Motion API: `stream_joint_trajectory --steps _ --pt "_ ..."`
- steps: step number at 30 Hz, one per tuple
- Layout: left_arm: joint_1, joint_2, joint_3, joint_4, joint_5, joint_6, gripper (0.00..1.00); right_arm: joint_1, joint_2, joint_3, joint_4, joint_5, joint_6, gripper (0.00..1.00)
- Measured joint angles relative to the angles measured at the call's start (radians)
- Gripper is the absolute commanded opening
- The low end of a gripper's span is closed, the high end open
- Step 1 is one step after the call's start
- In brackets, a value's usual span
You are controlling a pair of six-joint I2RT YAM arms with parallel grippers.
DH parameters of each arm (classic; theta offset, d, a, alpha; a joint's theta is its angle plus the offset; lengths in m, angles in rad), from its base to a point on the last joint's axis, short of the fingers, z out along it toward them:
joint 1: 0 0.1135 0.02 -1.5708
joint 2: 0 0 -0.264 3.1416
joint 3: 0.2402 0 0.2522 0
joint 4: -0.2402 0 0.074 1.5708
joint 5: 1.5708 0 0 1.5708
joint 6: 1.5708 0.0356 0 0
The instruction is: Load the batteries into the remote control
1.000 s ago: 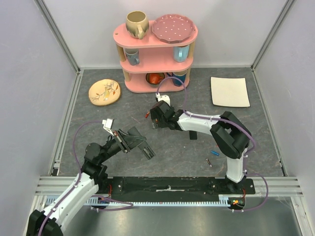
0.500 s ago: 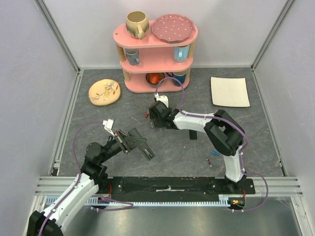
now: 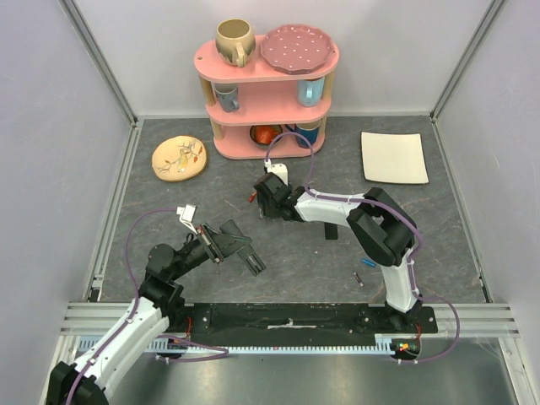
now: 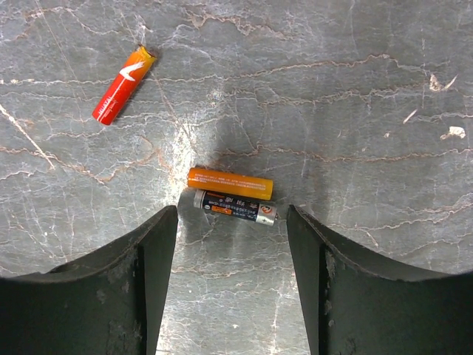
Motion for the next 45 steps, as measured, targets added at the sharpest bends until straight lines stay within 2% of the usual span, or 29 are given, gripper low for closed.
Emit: stream_joint_trajectory --steps 12,35,40,45 --pt "0.0 -0.001 0.0 0.0 0.0 0.001 0.02 0.0 0.002 0.001 0.0 0.007 0.0 0.65" --pt "0.0 -0.008 0.0 0.0 0.001 0.001 0.02 0.0 0.004 0.0 0.001 0.014 -0.002 0.45" --pt "0.0 -0.008 0.0 0.001 0.001 0.001 0.02 0.0 -0.004 -0.021 0.026 0.018 -0.007 0.47" --pt "0.0 -0.005 0.0 0.004 0.001 0.001 0.02 0.0 -0.023 -0.056 0.055 0.015 -0.014 0.6"
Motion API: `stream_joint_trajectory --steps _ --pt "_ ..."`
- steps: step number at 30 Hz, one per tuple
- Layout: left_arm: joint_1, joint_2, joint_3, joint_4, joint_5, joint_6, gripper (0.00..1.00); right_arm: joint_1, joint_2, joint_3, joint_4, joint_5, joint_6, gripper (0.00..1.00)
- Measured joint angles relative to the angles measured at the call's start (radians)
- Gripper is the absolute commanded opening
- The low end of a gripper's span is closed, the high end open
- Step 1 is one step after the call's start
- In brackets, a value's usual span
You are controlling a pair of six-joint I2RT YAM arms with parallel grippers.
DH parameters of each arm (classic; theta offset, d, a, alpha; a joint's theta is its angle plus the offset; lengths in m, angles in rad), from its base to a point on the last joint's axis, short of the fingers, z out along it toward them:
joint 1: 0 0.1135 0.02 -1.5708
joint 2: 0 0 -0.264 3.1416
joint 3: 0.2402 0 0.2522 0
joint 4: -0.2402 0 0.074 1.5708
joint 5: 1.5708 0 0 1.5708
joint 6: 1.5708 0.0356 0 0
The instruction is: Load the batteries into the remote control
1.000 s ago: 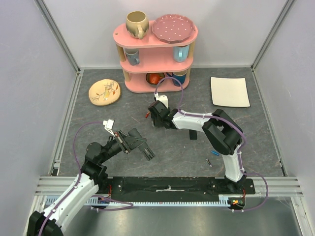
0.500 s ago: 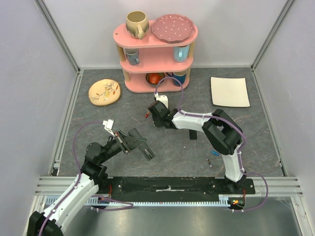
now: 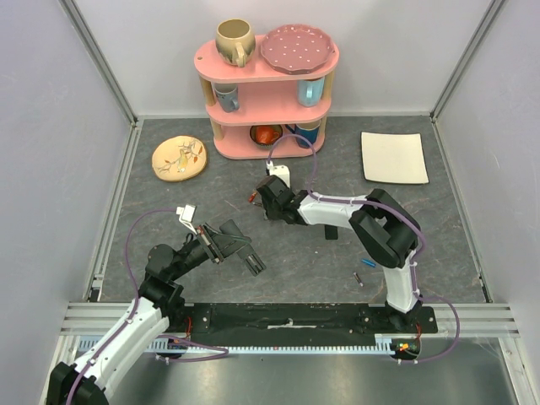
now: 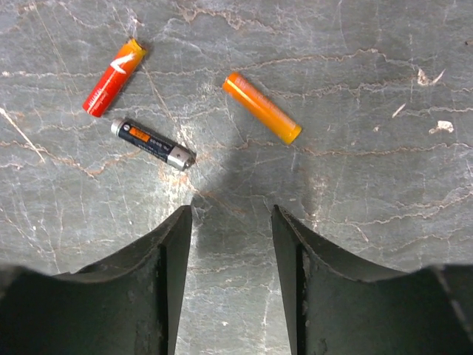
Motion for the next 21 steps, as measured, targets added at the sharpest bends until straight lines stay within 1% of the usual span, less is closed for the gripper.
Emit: stream_joint_trajectory --steps 4,7,9,12,17,21 --pt "0.0 0.004 0.0 0.0 0.0 0.0 0.02 0.002 -0.019 -0.023 0.001 0.002 -0.009 0.63" --pt "0.0 0.004 0.0 0.001 0.0 0.0 0.02 -0.001 -0.024 -0.026 -0.01 0.008 -0.02 0.63" --pt "0.0 0.003 0.0 0.0 0.0 0.0 0.02 -0.01 -0.024 -0.026 -0.013 0.01 -0.026 0.61" --pt "0.0 -0.004 0.0 -0.003 0.0 0.0 0.02 -0.047 -0.024 -0.018 -0.024 0.005 -0.043 0.6" --pt "0.0 -0.023 0.0 -0.005 0.0 0.0 0.02 -0.126 -0.024 0.038 -0.023 -0.006 -0.126 0.62" --pt "0.0 -0.024 0.0 -0.009 0.0 0.0 0.02 -0.145 -0.016 0.116 0.001 -0.014 -0.217 0.62"
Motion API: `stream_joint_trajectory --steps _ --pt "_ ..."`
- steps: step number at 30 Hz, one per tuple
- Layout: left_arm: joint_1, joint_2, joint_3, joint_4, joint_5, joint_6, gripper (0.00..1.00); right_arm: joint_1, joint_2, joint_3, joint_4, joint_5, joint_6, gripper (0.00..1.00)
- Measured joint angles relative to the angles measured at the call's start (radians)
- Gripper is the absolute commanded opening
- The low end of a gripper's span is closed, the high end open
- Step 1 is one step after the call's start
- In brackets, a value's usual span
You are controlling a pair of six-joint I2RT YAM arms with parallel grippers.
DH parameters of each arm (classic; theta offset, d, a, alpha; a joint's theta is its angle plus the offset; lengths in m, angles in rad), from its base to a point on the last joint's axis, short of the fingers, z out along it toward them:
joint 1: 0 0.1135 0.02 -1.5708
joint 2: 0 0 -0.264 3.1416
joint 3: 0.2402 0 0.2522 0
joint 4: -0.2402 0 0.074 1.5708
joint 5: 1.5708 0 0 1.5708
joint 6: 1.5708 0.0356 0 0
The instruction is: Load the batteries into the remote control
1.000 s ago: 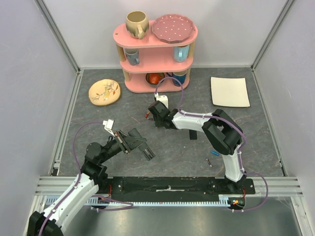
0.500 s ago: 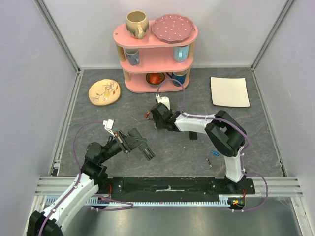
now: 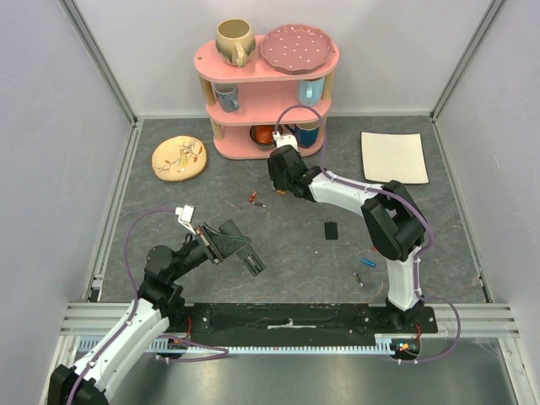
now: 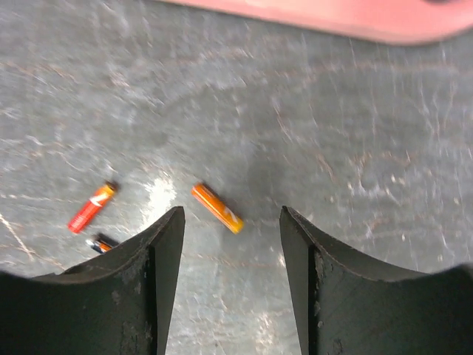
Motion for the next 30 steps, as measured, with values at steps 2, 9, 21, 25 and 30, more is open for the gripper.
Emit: stream_joint_trajectory --steps 2,9,21,25,30 --pt "0.0 0.0 0.0 -0.002 0.0 0.0 0.02 -0.002 0.016 0.035 0.024 -0.019 -0.038 0.6" --pt "0.0 0.001 0.0 -0.022 -0.001 0.009 0.02 -0.011 0.096 0.054 0.06 -0.087 -0.108 0.55" --pt "0.0 0.024 0.0 -0.038 -0.001 0.03 0.02 -0.012 0.139 0.054 0.057 -0.105 -0.13 0.46" --pt "0.0 0.025 0.0 -0.038 -0.001 0.032 0.02 -0.013 0.139 0.053 0.057 -0.114 -0.13 0.42" --pt "0.0 0.026 0.0 -0.037 -0.001 0.032 0.02 -0.012 0.139 0.051 0.057 -0.114 -0.128 0.38"
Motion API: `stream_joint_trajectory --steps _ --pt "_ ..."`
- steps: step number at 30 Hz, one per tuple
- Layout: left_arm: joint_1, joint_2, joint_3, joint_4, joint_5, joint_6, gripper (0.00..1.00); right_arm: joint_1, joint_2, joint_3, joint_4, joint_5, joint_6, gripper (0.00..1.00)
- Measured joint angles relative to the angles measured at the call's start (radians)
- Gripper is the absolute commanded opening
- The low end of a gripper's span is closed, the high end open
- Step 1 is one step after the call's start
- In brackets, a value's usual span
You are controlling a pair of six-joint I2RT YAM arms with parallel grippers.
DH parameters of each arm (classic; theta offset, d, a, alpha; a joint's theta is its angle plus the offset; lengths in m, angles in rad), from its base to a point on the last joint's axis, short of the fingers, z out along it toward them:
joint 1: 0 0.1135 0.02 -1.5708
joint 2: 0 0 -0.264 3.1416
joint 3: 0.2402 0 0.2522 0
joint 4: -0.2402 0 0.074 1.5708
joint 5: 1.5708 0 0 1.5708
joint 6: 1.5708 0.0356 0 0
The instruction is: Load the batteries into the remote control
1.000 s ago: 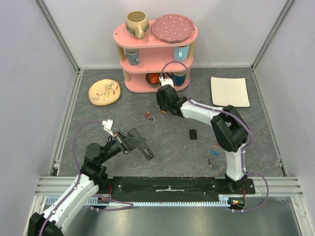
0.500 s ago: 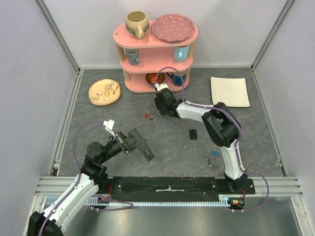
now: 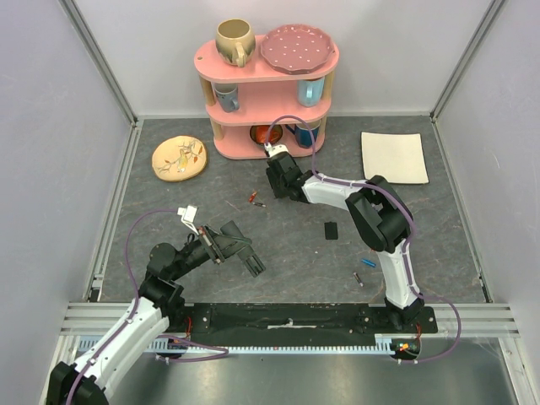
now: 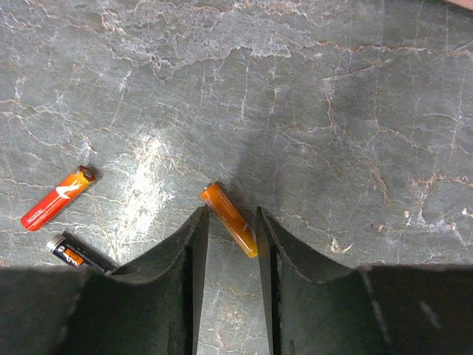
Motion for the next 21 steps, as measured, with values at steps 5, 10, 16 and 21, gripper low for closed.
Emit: stream_joint_trajectory --steps 5,10,16,21 --pt "0.0 0.014 0.0 0.004 0.0 0.0 0.02 0.0 0.0 -0.014 0.008 0.0 0.006 0.32" --pt "0.0 0.033 0.0 0.014 0.0 0.0 0.02 0.0 -0.003 -0.029 0.032 0.001 0.011 0.2" --pt "0.0 0.038 0.0 0.019 0.0 0.0 0.02 0.0 -0.016 -0.05 0.043 0.004 0.029 0.0" --pt "0.0 0.038 0.0 0.029 0.0 0.0 0.02 0.0 -0.082 -0.12 0.0 0.014 0.081 0.0"
